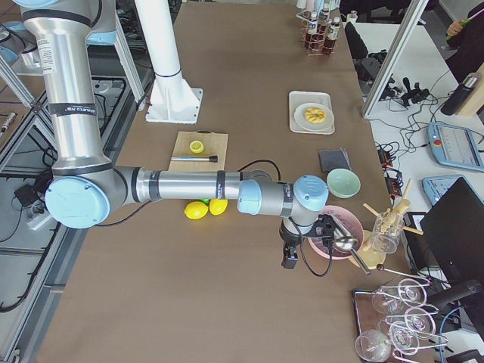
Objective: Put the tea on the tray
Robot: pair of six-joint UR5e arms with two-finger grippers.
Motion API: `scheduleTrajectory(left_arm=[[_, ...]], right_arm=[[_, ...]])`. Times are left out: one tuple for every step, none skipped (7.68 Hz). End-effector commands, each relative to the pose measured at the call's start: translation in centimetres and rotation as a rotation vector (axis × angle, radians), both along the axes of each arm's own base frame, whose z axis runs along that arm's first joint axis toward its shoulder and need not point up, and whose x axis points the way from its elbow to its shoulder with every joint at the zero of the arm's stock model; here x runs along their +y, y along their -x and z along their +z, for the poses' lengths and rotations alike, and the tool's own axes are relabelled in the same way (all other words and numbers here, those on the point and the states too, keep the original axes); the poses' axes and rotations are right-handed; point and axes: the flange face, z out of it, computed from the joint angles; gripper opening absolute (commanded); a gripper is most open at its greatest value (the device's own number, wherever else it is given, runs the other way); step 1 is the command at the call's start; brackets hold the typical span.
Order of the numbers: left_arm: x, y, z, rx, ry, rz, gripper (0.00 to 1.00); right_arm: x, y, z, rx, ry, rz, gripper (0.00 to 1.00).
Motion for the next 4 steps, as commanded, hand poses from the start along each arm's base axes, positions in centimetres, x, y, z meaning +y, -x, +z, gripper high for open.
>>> scheduleTrajectory(left_arm=[[-0.4,0.01,-0.77,-0.001,-0.017,0.001,0.98],[-0.58,0.01,-1.03,0.0,-0.025,0.003,0.98],[-0.82,0.02,-1.52,0.0,-0.043,0.004,0.98],[-0.97,0.04,-1.39,-0.003,-0.07,0.004,0.98]], right_arm=[[0.09,0.0,0.07,0.0,0.001,0.0,1.0],[0.08,0.0,0.0,0.0,0.0,0.0,1.0],[0.06,0.0,-0.15,0.0,-0.003,0.0,1.0],[0.12,-0.01,-0.14,0.0,-0.003,0.0,1.0]])
